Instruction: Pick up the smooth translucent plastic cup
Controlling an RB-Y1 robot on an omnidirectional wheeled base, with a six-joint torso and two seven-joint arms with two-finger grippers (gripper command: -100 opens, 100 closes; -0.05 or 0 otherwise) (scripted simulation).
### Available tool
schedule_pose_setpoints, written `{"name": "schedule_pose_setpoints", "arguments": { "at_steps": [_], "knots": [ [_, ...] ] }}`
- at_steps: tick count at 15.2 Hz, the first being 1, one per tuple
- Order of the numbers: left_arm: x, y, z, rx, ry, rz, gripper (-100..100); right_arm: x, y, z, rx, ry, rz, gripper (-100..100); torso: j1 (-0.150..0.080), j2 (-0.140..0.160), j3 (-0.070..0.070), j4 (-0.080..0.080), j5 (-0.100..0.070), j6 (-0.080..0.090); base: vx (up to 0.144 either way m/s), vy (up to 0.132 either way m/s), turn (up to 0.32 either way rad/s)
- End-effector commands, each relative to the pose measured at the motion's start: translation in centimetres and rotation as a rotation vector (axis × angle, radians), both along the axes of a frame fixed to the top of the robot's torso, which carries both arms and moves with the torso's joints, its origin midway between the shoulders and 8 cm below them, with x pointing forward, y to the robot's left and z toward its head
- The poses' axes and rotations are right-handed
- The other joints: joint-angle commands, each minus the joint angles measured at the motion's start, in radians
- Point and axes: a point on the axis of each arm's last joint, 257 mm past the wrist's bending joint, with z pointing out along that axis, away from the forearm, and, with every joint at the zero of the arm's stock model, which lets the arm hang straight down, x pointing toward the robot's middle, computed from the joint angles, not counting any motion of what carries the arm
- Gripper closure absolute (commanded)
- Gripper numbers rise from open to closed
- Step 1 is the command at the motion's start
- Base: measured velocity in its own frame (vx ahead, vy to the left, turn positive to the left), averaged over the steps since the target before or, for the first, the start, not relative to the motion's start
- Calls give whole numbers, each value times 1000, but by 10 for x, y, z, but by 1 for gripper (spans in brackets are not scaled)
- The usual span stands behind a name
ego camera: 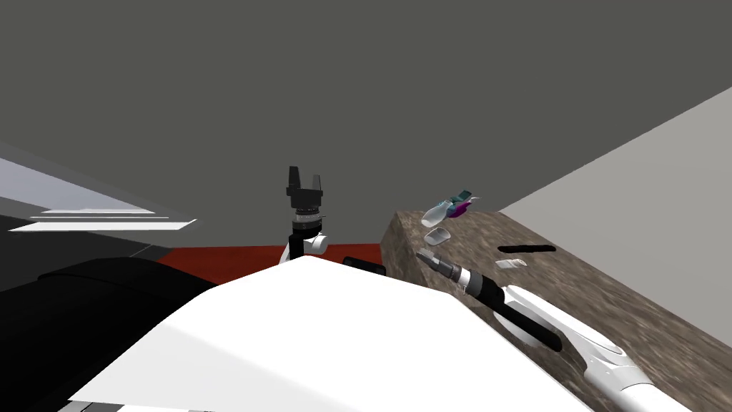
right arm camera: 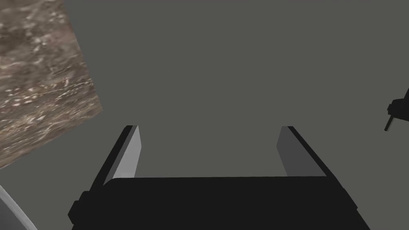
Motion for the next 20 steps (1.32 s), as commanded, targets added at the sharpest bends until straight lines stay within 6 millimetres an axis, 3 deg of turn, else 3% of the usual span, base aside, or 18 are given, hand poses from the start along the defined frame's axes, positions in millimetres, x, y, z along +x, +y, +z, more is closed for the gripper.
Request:
{"name": "schedule_pose_setpoints", "arguments": {
  "at_steps": [1, 2, 7, 8, 10, 11, 13, 16, 18, 19, 20],
  "knots": [
    [0, 0, 0, 0, 0, 0, 0, -4, -9, -4, -43, 15, 17, -100, 0, 0, 0, 0, 0, 0, 1, -14, 84],
    [0, 0, 0, 0, 0, 0, 0, -10, -23, -14, -90, 39, 27, -100, 0, 0, 0, 0, 0, 0, 2, -13, 139],
    [0, 0, 0, 0, 0, 0, 0, -16, -51, -19, -194, 74, 67, -100, 0, 0, 0, 0, 0, 0, 1, -15, 103],
    [0, 0, 0, 0, 0, 0, 0, -21, -67, -26, -244, 98, 78, -100, 0, 0, 0, 0, 0, 0, 2, -11, 136],
    [0, 0, 0, 0, 0, 0, 0, -21, -72, -24, -267, 102, 90, -100, 0, 0, 0, 0, 0, 0, 1, -12, 89],
    [0, 0, 0, 0, 0, 0, 0, -26, -90, -28, -318, 125, 101, -100, 1, 0, 0, 0, 0, 0, 1, -9, 109],
    [0, 0, 0, 0, 0, 0, 0, -26, -94, -26, -338, 128, 111, -100, 1, 0, 0, 0, 0, 0, 1, -11, 97],
    [0, 0, 0, 0, 0, 0, 0, -34, -131, -29, -449, 173, 139, -100, 1, 0, 0, 0, 0, 0, 1, -9, 139],
    [0, 0, 0, 0, 0, 0, 0, -33, -137, -25, -474, 177, 151, -100, 1, 0, 0, 0, 0, 0, 2, -10, 76],
    [0, 0, 0, 0, 0, 0, 0, -36, -155, -24, -528, 197, 164, -100, 1, 0, 0, 0, 0, 1, 3, -3, 113],
    [0, 0, 0, 0, 0, 0, 0, -36, -157, -22, -537, 199, 168, -100, 1, 0, 0, 0, 0, 0, 3, -4, 114]
  ]
}}
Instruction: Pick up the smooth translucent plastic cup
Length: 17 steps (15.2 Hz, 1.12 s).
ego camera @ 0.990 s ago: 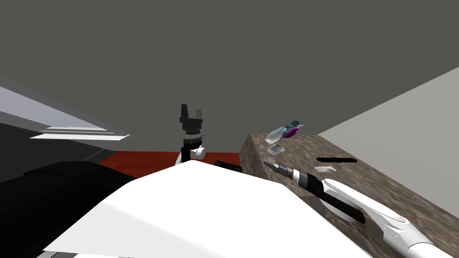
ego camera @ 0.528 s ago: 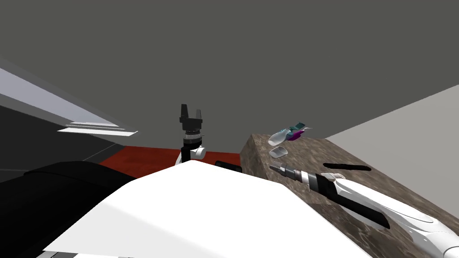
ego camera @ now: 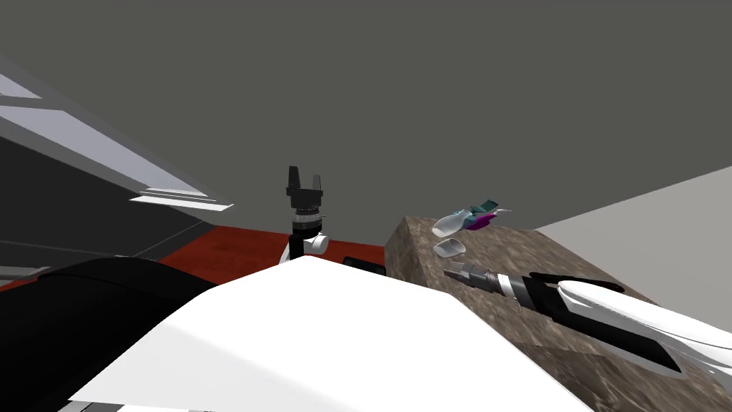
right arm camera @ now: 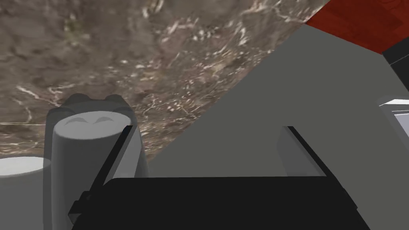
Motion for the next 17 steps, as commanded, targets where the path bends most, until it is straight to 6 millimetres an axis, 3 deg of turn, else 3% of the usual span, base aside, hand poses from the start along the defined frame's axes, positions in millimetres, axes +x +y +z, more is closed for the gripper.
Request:
{"name": "schedule_pose_setpoints", "arguments": {
  "at_steps": [1, 4, 5, 8, 10, 12, 13, 16, 17],
  "knots": [
    [0, 0, 0, 0, 0, 0, 0, -5, -24, 3, -67, 27, 16, -100, 0, 0, 0, 0, 0, 0, 4, -2, 149],
    [0, 0, 0, 0, 0, 0, 0, -5, -46, 12, -140, 47, 41, -100, 1, 0, 0, 0, 0, 0, 5, -1, 131],
    [0, 0, 0, 0, 0, 0, 0, -6, -62, 18, -189, 63, 54, -100, 1, 0, 0, 0, 0, 0, 8, 3, 116],
    [0, 0, 0, 0, 0, 0, 0, -6, -77, 25, -237, 77, 68, -100, 1, -1, 0, 0, 0, 0, 10, 8, 111],
    [0, 0, 0, 0, 0, 0, 0, -5, -100, 38, -314, 98, 89, -100, 2, -1, 0, 0, 1, 0, 14, 19, 144],
    [0, 0, 0, 0, 0, 0, 0, -5, -100, 38, -314, 98, 89, -100, 3, -1, -1, 0, 1, 0, 15, 17, 69],
    [0, 0, 0, 0, 0, 0, 0, -3, -115, 49, -368, 111, 105, -100, 2, -1, 0, 0, 0, 0, 18, 23, 79],
    [0, 0, 0, 0, 0, 0, 0, -2, -124, 57, -402, 119, 117, -100, 3, -1, -1, 0, 1, 0, 22, 37, 118],
    [0, 0, 0, 0, 0, 0, 0, -2, -118, 53, -381, 116, 109, -100, 4, -1, -1, 0, 1, 0, 16, 31, 45]
  ]
}}
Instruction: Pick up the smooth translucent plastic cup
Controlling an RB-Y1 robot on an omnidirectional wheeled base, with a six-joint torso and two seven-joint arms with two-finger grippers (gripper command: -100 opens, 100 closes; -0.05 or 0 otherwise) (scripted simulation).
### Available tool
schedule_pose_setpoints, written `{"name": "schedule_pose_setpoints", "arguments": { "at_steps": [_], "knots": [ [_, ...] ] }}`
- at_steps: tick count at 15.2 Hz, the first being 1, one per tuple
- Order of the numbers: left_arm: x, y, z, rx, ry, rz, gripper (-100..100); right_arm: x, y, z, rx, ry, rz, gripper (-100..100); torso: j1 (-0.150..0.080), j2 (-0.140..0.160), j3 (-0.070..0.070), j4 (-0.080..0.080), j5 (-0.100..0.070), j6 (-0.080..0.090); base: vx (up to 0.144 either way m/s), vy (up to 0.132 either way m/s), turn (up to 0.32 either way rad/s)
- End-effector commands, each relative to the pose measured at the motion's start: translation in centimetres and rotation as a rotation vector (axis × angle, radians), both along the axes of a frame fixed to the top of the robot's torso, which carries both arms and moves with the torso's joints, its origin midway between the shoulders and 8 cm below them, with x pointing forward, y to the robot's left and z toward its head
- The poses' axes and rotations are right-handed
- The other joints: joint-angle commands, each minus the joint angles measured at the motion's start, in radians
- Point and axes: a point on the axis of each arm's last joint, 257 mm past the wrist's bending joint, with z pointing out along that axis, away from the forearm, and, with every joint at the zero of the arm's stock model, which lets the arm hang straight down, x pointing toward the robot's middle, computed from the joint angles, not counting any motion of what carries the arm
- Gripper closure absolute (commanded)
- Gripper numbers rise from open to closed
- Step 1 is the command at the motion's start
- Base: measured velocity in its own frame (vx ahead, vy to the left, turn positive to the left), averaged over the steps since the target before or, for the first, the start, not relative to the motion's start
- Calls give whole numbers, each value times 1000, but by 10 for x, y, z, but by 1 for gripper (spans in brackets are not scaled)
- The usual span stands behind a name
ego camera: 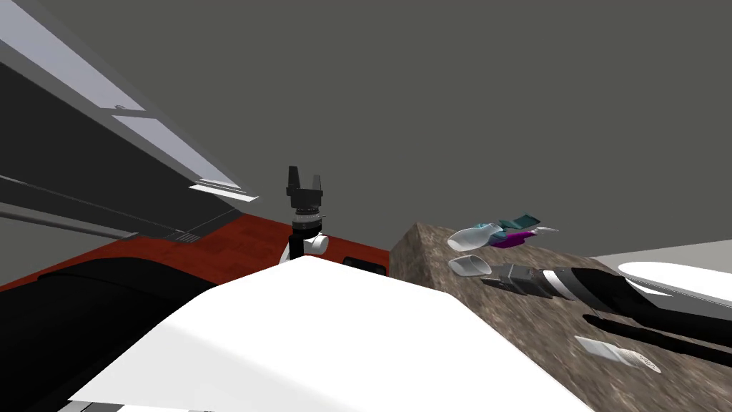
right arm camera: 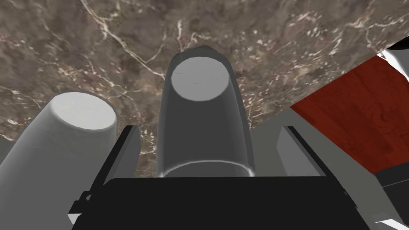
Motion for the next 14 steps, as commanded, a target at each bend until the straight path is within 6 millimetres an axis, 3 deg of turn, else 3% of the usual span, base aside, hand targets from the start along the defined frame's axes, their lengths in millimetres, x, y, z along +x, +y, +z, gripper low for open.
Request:
{"name": "schedule_pose_setpoints", "arguments": {
  "at_steps": [1, 4, 5, 6, 10, 13, 14],
  "knots": [
    [0, 0, 0, 0, 0, 0, 0, -7, -4, -10, 2, -2, -10, -100, 0, 0, 0, 0, 0, 0, 15, 16, 75],
    [0, 0, 0, 0, 0, 0, 0, -16, -8, -23, 4, -5, -23, -100, -2, 0, 0, 0, -1, 0, 21, 14, 87],
    [0, 0, 0, 0, 0, 0, 0, -12, -6, -17, 4, -4, -18, -100, -2, 1, 0, 0, -1, 0, 10, 5, 14],
    [0, 0, 0, 0, 0, 0, 0, -13, -6, -18, 3, -5, -19, 100, -3, 1, 1, 0, -1, 0, 0, 0, 0],
    [0, 0, 0, 0, 0, 0, 0, -13, -7, -18, 2, -5, -18, 100, -3, 2, 1, 0, -1, 0, 0, 0, 0],
    [0, 0, 0, 0, 0, 0, 0, 0, 0, 0, 0, 0, 0, 100, -3, 4, 2, 1, 0, 1, -18, -15, -113],
    [0, 0, 0, 0, 0, 0, 0, -5, -2, -5, 0, -2, -6, 100, -3, 4, 2, 1, 0, 1, -12, -12, -28]
  ]
}}
